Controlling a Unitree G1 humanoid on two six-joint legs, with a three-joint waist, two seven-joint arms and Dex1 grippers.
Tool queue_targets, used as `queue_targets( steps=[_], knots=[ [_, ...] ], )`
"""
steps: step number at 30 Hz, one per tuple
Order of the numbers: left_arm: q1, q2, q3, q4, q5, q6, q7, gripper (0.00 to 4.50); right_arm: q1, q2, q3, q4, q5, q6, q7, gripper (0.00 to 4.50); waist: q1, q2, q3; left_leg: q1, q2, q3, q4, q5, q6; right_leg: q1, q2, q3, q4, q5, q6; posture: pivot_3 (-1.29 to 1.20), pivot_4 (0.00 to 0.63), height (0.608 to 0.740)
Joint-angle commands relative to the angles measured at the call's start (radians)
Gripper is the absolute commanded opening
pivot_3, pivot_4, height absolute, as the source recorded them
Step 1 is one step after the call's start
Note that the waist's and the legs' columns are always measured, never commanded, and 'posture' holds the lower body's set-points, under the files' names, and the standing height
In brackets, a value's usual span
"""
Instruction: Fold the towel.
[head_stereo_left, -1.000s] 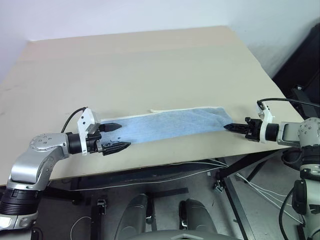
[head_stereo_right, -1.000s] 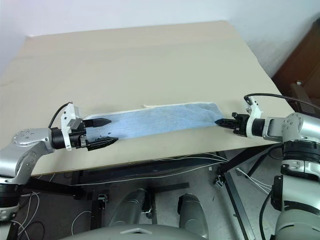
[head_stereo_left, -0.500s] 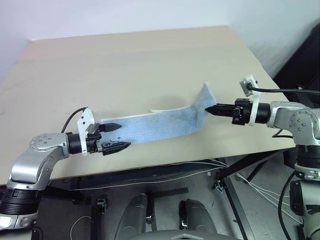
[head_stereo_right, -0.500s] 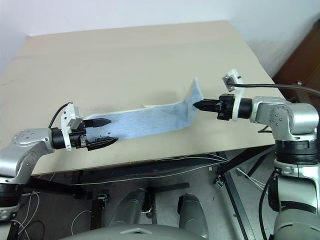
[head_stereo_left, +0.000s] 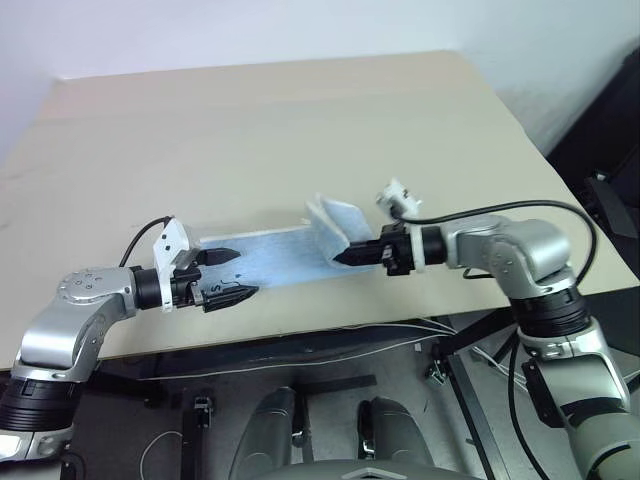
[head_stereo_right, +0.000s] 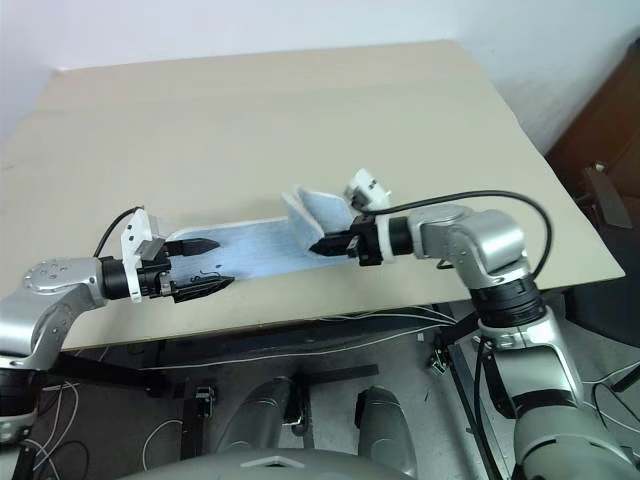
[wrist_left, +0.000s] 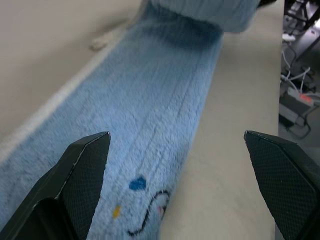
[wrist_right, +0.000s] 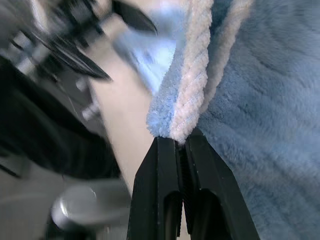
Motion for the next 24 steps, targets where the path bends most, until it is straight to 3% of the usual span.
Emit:
queue_targets(
  steps=[1,6,11,22,24],
  knots=[
    [0.002,0.014,0.031,-0.04,-0.002,-0.011,0.006,4.5,-0.016,0.063,0.008,0.022,-0.025,0.001,-0.05,0.04,0.0,0.0,0.0,0.0,0.0,0.0,0.0,0.0,0.0,0.0,0.0,0.0,0.0,0.0,0.0,0.0,0.15,0.735],
    [0.023,0.016,0.04,-0.06,-0.005,-0.002,0.013,4.5,-0.048,0.147,-0.044,0.115,-0.056,0.036,-0.15,0.04,0.001,0.0,0.0,0.0,0.0,0.0,0.0,0.0,0.0,0.0,0.0,0.0,0.001,0.001,0.002,0.0,0.15,0.735],
    [0.043,0.017,0.044,-0.072,-0.006,-0.004,0.018,4.5,-0.079,0.183,-0.163,0.098,0.031,0.121,-0.158,0.04,0.001,0.0,0.0,0.0,0.0,0.0,0.0,0.0,-0.001,0.0,0.001,0.0,0.001,0.002,0.003,0.0,0.15,0.735],
    [0.014,0.017,0.03,-0.068,-0.004,0.009,0.02,4.5,-0.059,0.178,-0.091,0.032,0.021,0.161,-0.17,0.04,0.001,0.0,0.0,0.001,0.0,0.0,0.0,0.0,-0.001,0.0,0.002,0.0,0.001,0.002,0.003,0.0,0.15,0.735],
    [0.005,0.02,0.029,-0.084,-0.01,0.027,0.026,4.5,-0.051,0.184,-0.089,0.043,0.013,0.162,-0.188,0.49,0.001,0.0,0.0,0.001,0.0,0.0,0.0,0.0,-0.001,0.0,0.002,0.0,0.001,0.002,0.003,0.0,0.15,0.735]
  ],
)
